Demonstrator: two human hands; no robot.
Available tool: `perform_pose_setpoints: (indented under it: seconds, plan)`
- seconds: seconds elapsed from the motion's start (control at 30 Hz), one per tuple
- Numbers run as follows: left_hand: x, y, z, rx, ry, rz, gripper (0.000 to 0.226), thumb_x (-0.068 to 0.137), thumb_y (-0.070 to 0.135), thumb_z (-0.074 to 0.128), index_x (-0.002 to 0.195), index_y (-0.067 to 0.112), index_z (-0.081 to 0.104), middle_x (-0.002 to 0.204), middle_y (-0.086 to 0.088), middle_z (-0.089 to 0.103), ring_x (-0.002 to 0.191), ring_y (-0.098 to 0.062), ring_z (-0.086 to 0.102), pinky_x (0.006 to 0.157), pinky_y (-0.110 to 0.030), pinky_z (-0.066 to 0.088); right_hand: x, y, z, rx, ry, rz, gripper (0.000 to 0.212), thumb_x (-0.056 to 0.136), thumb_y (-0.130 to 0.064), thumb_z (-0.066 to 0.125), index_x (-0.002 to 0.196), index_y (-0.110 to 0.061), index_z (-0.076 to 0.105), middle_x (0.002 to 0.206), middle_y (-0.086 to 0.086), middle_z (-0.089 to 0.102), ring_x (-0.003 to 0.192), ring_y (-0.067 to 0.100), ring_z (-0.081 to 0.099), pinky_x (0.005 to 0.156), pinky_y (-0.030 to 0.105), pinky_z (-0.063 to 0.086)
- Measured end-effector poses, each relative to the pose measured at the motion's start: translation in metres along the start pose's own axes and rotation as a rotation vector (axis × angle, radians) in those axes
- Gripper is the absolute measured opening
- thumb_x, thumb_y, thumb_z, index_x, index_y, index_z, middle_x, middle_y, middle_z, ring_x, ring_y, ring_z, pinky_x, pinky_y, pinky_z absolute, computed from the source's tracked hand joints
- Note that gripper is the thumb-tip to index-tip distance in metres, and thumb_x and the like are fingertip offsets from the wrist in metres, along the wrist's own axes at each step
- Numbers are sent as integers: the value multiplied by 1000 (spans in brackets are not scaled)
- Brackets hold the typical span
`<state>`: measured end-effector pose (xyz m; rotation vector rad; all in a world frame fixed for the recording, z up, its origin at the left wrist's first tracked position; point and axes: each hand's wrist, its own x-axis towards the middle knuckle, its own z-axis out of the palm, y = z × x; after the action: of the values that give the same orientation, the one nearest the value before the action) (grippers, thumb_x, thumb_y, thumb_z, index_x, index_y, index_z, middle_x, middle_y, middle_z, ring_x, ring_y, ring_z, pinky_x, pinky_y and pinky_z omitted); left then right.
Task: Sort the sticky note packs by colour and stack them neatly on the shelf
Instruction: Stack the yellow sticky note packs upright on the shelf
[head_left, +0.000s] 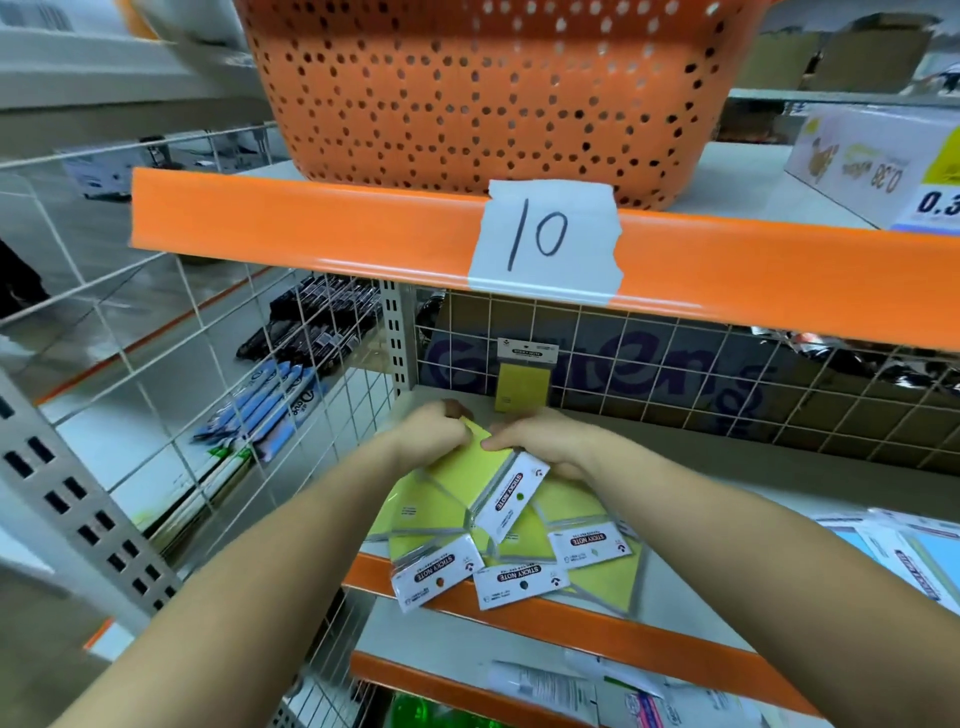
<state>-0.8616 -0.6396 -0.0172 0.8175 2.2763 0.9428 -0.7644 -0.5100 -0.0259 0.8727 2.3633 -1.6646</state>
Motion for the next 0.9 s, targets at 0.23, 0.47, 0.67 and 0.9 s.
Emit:
perform_pose_setpoints:
  seconds: [0.23, 0.47, 0.67, 0.9]
  plan:
    - [11, -2, -10, -363, 20, -40, 26, 80, 10, 65, 103, 22, 68, 94, -9, 69, 82, -26, 63, 71, -34, 49, 3, -5, -20, 265, 144, -39, 17, 78, -19, 78, 92, -10, 72, 99, 17, 71, 94, 34, 66, 89, 43, 52]
    - [31, -5, -1, -711, 126, -151, 32, 86, -6, 57, 118, -6, 54, 107, -24, 65, 89, -32, 63, 76, -39, 52, 2, 12, -35, 479, 291, 17, 33, 82, -35, 74, 94, -5, 69, 86, 11, 71, 75, 21, 67, 74, 30, 56]
    - [49, -3, 18, -883, 149, -174, 38, 87, -10, 53, 124, -6, 47, 105, -21, 63, 87, -29, 63, 64, -32, 54, 4, 20, -25, 363, 246, 64, 35, 81, -35, 76, 101, -7, 67, 85, 9, 73, 67, 15, 69, 66, 27, 56]
    - [65, 7, 34, -291, 153, -136, 24, 87, 6, 60, 111, 4, 57, 95, -15, 63, 78, -26, 57, 63, -31, 48, 32, 22, -12, 169, 425, 35, 24, 87, -11, 69, 70, -12, 53, 64, 9, 60, 54, 19, 59, 58, 30, 56]
